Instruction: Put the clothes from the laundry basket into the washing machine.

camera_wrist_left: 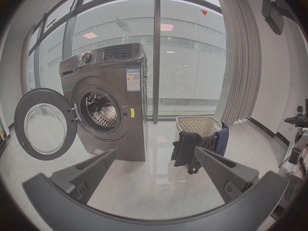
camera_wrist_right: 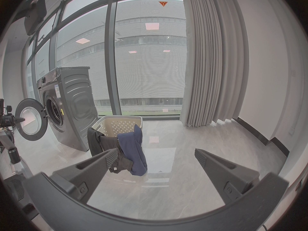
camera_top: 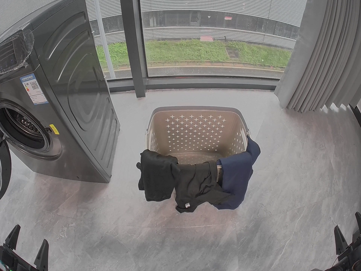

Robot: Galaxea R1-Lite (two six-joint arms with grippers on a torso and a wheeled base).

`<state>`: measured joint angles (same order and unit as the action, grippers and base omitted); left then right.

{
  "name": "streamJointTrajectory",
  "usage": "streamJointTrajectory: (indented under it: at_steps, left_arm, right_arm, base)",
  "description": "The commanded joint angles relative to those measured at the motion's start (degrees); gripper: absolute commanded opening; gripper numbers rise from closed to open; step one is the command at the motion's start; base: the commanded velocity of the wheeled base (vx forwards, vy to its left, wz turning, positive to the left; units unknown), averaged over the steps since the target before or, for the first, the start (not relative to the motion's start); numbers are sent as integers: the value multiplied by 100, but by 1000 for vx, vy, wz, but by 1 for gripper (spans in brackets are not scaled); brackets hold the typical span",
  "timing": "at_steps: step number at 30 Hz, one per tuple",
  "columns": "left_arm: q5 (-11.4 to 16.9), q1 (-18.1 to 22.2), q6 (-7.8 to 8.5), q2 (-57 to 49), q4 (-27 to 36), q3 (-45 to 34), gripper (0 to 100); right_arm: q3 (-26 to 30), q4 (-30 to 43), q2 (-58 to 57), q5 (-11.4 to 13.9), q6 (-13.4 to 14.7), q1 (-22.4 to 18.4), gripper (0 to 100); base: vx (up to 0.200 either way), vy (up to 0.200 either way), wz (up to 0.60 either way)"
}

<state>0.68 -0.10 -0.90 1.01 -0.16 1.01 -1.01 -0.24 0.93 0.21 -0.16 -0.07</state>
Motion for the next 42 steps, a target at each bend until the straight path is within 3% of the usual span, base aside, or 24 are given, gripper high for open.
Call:
streamJointTrajectory:
  at_steps: [1, 20, 26, 42]
  left_arm:
    - [2, 1, -6, -101, -2, -101, 100]
    - [-7, 1, -6, -101, -11, -101, 100]
    - [-7, 1, -6, -101, -11, -101, 100]
    - [-7, 1, 11, -101, -2, -101, 100]
  right_arm:
    - [101, -2, -93, 6, -2, -1, 100]
    - [101, -2, -93, -3, -2, -1, 100]
    - [101, -2, -93, -3, -2, -1, 100]
    - [101, -2, -93, -21, 7, 7, 100]
  base:
    - [0, 0, 0]
    - [32, 0, 0]
    - [0, -200, 0]
    - [0, 0, 0]
